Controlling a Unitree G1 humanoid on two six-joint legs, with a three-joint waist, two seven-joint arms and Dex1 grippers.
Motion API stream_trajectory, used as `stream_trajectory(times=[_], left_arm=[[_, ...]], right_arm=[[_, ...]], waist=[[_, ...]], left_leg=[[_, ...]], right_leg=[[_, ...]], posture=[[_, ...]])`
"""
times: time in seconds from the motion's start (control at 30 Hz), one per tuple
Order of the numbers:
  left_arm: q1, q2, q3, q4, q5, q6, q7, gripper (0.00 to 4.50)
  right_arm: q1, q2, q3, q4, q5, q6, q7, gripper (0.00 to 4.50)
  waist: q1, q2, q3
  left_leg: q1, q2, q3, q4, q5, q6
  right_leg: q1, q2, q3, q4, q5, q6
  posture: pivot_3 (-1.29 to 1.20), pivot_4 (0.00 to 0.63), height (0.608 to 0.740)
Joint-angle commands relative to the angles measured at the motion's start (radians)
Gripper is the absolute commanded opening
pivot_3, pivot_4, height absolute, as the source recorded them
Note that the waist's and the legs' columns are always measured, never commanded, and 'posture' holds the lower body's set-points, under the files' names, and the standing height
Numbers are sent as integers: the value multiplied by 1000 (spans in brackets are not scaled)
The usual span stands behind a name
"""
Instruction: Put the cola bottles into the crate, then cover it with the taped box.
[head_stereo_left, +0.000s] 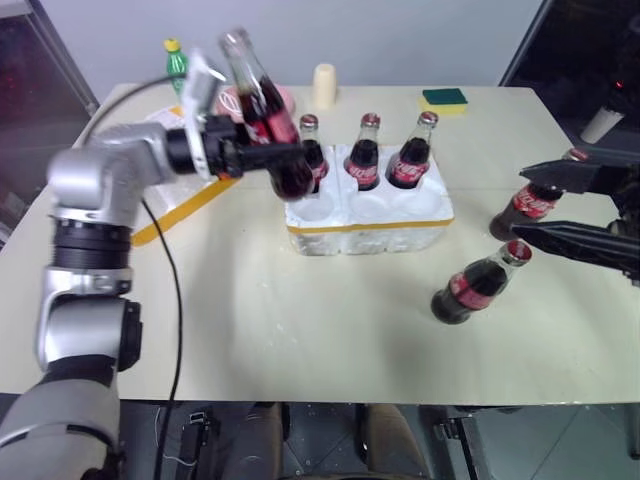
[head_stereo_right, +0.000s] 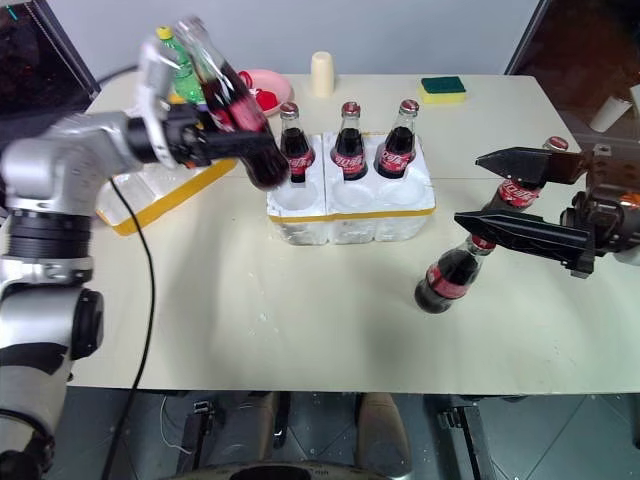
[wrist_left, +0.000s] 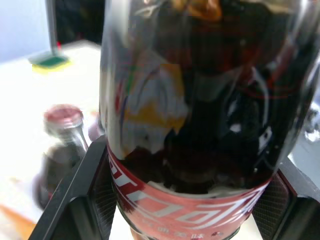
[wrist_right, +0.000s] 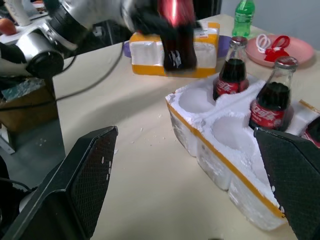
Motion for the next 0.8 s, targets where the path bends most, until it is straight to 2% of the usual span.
stream_trajectory(times=[0.03, 0.23, 0.5, 0.6, 0.63, 0.8], left_arm=[[-33, -33, -66, 33, 132, -199, -2, 2834], [2, -92, -114, 72, 243, -349, 36, 2834], [56, -187, -94, 135, 292, -365, 157, 2834], [67, -190, -88, 143, 295, -360, 162, 4312], [71, -189, -84, 145, 294, -358, 163, 4466], [75, -163, -41, 93, 256, -303, 145, 4466]], right_arm=[[25, 12, -80, -31, 34, 11, -36, 4500], [84, 37, -146, -63, 73, 27, -85, 4500], [151, 54, -163, -84, 60, 6, -112, 4500], [178, 60, -142, -91, 16, -23, -107, 4500], [184, 62, -134, -91, 2, -34, -111, 4500], [205, 72, -145, -80, -45, -63, -122, 4500]], waist=[[2, 0, 0], [6, 0, 0], [9, 0, 0], [9, 0, 0], [9, 0, 0], [6, 0, 0]], left_leg=[[0, 0, 0, -1, 0, 0], [-1, 0, 0, -1, 0, 0], [-1, 0, 0, 1, 0, 0], [0, 0, -1, 1, 0, 0], [0, 0, -1, 1, 0, 0], [1, 0, 0, 2, 0, 0]], right_leg=[[-1, 0, 0, 1, 0, 0], [-1, 0, 0, 0, 0, 0], [1, 0, 0, 0, 0, 0], [2, 0, 0, 0, 0, 0], [2, 0, 0, 0, 0, 0], [3, 0, 0, 0, 0, 0]], posture=[[0, 150, 739], [0, 150, 739], [0, 150, 739], [0, 150, 739], [0, 150, 739], [0, 150, 739]])
